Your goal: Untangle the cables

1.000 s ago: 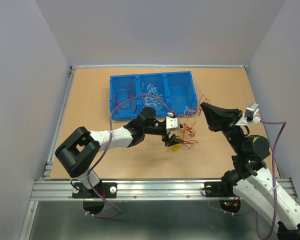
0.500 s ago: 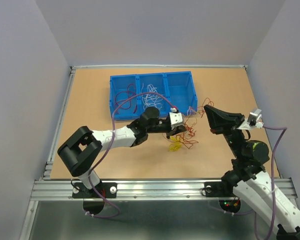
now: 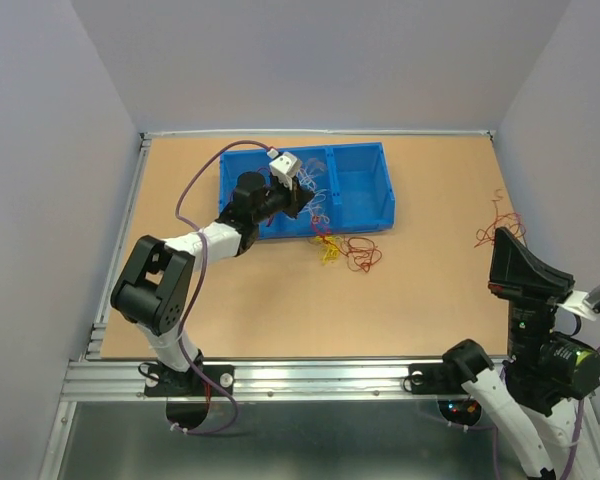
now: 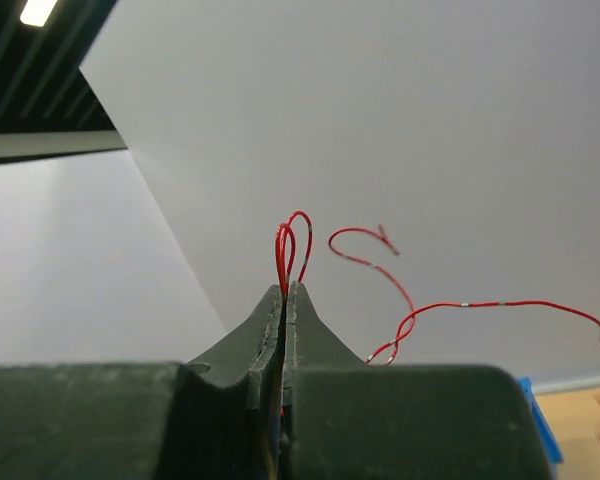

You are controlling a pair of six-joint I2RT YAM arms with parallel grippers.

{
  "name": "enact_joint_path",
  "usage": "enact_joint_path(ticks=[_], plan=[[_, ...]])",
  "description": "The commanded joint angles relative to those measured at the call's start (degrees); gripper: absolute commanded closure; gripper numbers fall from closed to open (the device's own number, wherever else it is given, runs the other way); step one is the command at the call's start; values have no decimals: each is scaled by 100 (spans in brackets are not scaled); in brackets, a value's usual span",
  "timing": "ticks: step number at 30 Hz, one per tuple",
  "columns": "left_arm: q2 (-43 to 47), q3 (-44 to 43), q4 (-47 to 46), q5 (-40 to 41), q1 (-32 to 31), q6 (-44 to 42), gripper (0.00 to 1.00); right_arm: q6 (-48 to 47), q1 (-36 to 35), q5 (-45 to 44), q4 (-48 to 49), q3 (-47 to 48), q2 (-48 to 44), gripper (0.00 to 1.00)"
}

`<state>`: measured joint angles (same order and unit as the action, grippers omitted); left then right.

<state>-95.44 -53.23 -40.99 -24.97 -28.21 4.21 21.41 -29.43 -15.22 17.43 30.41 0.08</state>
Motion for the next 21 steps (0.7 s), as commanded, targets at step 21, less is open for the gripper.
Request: enact_joint_path(ticks=[21], plan=[[1158,480,-709,-658,-439,-243,100,-392,-19,1056,224,668,3339,99]])
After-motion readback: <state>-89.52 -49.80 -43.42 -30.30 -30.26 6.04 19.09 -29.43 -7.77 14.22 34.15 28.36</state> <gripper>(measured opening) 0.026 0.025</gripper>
